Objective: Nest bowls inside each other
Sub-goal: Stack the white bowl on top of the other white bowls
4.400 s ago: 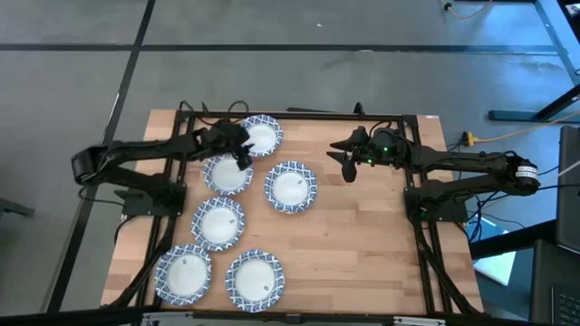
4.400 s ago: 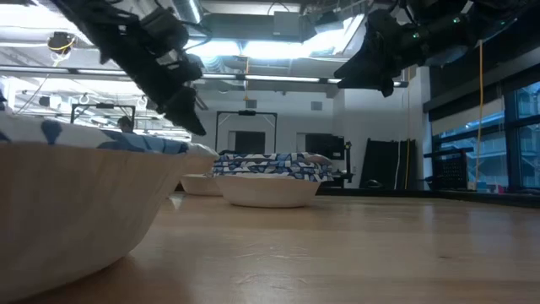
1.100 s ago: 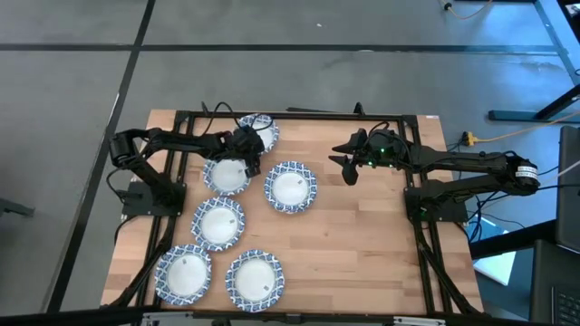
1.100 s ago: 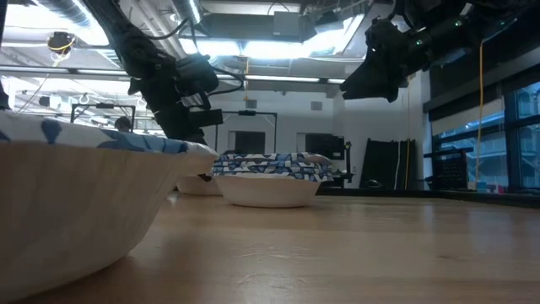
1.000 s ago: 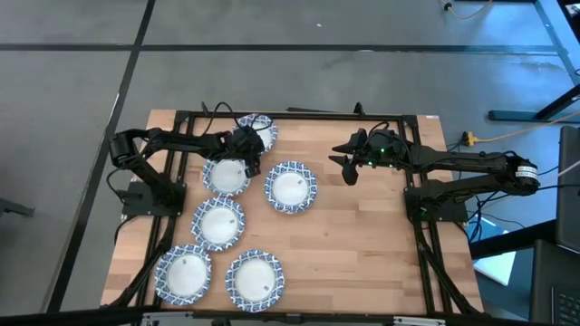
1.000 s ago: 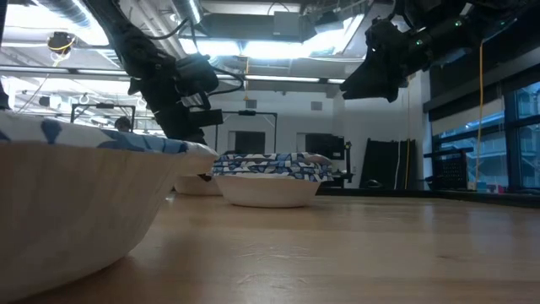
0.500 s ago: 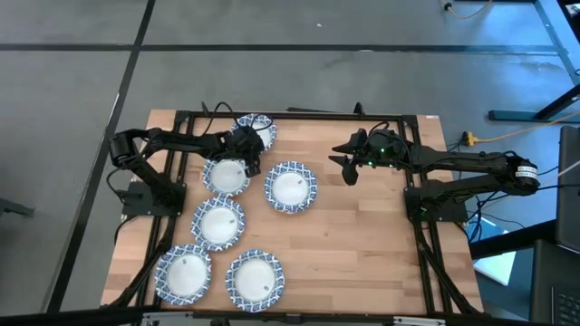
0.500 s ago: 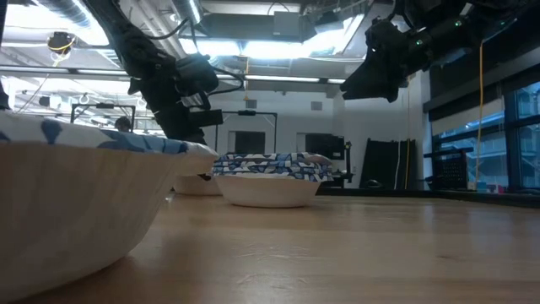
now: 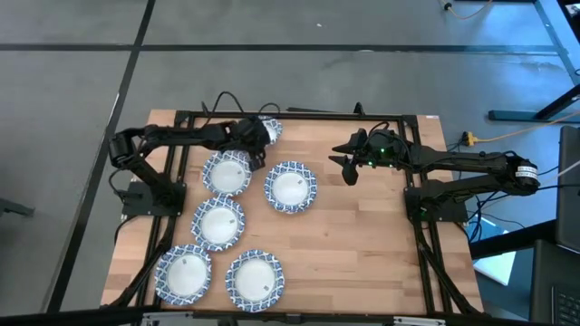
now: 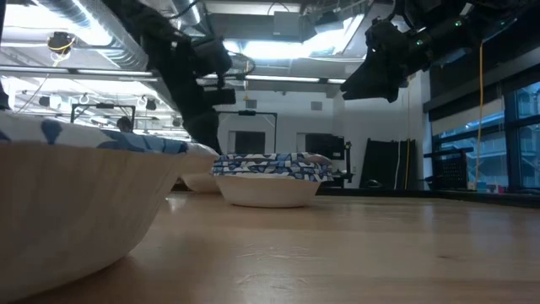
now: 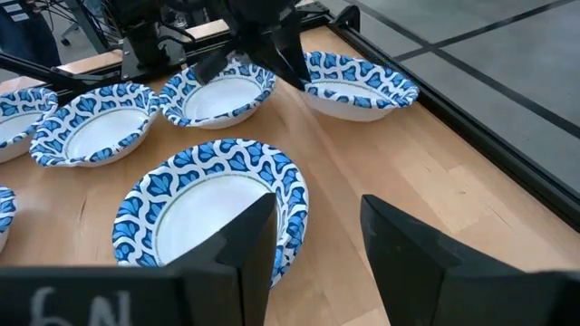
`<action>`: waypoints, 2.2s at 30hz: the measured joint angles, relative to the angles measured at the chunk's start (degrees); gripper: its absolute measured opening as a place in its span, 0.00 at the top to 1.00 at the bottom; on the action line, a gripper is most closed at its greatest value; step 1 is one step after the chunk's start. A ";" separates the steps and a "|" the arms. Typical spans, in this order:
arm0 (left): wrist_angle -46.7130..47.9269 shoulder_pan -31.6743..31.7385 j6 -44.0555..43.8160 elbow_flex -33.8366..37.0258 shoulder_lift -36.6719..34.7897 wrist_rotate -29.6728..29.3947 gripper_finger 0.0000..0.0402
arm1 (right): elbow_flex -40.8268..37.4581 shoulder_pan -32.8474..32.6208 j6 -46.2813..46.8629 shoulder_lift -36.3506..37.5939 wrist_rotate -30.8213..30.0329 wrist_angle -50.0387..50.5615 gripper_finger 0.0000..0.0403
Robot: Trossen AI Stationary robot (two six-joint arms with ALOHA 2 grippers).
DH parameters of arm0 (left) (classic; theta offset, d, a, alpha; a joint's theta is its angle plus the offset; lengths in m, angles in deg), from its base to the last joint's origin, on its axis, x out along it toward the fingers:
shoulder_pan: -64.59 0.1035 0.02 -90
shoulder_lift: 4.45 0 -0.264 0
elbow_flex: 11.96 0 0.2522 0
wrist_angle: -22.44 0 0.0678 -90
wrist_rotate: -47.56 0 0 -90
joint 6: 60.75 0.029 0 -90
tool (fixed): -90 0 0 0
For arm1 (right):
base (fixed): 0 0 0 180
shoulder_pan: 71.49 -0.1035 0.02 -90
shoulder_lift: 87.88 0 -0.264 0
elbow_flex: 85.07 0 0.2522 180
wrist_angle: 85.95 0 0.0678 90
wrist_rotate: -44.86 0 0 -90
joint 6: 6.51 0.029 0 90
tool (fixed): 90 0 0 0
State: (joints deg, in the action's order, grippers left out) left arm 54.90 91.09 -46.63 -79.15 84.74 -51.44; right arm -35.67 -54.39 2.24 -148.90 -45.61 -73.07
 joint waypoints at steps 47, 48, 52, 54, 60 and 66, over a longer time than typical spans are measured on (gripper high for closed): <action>13.17 -44.69 -23.17 -26.15 9.44 -36.26 1.00 | -0.44 0.00 -3.77 0.04 -6.36 17.57 0.60; 13.55 -44.42 -24.06 -26.15 10.76 -36.56 1.00 | -0.44 0.00 -4.02 0.04 -5.42 17.57 0.60; 15.65 -43.09 -28.20 -26.06 14.71 -36.48 1.00 | -0.44 -0.02 -4.57 0.04 -3.72 17.57 0.60; 16.66 -42.30 -30.17 -26.08 15.85 -34.90 1.00 | -0.44 0.00 -4.62 0.04 -3.74 17.57 0.60; 17.61 -40.96 -33.53 -26.10 17.40 -30.73 1.00 | -0.44 -0.02 -5.84 0.04 -3.74 17.59 0.60; 17.70 -39.94 -37.52 -26.08 17.35 -26.92 0.98 | -0.44 -0.02 -6.19 0.04 -3.76 18.29 0.60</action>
State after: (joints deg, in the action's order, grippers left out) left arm 72.60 51.15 -84.15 -105.23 102.09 -78.36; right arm -36.11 -54.41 -3.94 -148.85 -49.37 -54.78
